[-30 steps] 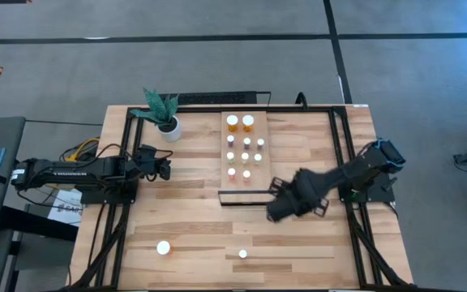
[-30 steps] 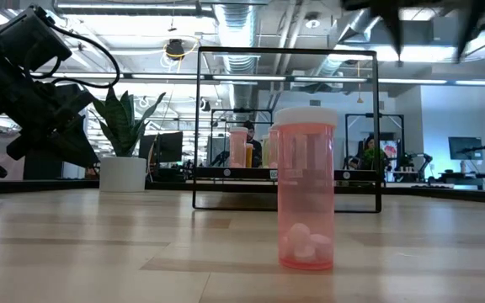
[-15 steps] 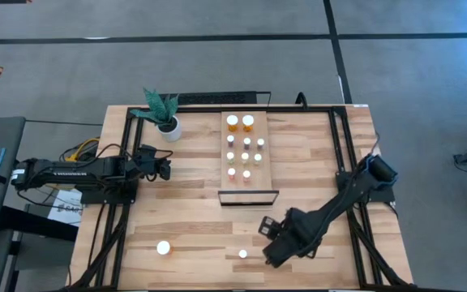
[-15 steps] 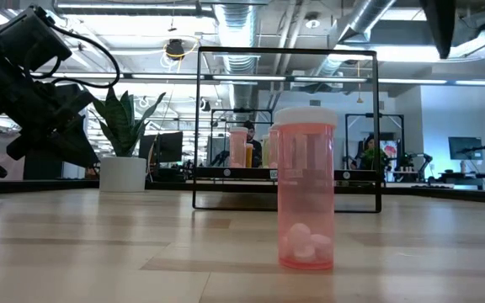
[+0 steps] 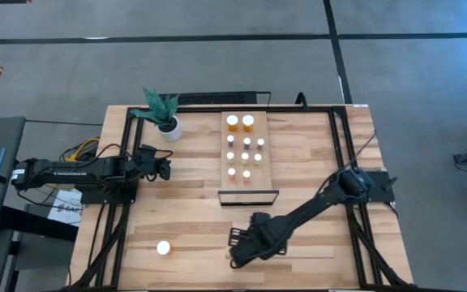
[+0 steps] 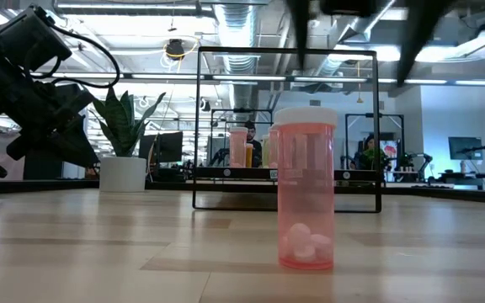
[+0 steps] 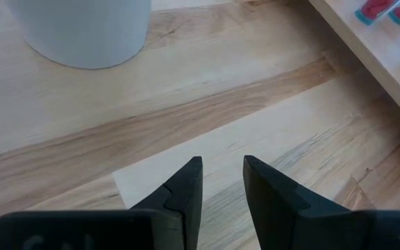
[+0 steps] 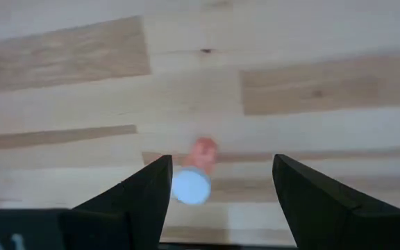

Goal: Pick and place medicine bottles onto shelf by color
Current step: Put the pink pill bottle on the shelf aligned with the other pink pill bottles

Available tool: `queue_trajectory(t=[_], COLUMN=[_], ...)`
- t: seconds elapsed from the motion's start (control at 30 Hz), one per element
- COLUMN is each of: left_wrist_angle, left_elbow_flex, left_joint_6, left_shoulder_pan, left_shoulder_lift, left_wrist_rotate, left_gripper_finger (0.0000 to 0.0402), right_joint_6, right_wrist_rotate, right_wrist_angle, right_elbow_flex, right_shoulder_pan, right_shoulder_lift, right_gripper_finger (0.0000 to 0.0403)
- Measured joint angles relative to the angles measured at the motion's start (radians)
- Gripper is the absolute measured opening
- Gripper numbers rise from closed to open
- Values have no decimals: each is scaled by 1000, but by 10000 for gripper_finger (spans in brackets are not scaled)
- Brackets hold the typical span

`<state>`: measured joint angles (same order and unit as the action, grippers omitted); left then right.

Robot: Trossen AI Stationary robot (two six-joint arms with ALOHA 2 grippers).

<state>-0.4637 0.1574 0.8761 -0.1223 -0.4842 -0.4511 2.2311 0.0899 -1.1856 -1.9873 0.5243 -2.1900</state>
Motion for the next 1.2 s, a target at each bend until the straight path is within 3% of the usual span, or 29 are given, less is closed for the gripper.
queue_trajectory(t=[0.43, 0.87, 1.2], left_wrist_angle=[-1, -1, 2], left_elbow_flex=[0, 0, 0], left_joint_6=[0, 0, 0], left_shoulder_pan=[0, 0, 0], left_shoulder_lift=[0, 0, 0], left_wrist_rotate=[0, 0, 0], left_gripper_finger=[91, 91, 91], right_joint_6=[-210, -208, -243], right_wrist_rotate=[-64, -77, -164], right_wrist_angle=[88, 126, 186], right_elbow_flex=[-70, -68, -68], right_shoulder_pan=[-36, -7, -37], right_shoulder_lift=[-89, -123, -175], right_gripper_finger=[270, 270, 270])
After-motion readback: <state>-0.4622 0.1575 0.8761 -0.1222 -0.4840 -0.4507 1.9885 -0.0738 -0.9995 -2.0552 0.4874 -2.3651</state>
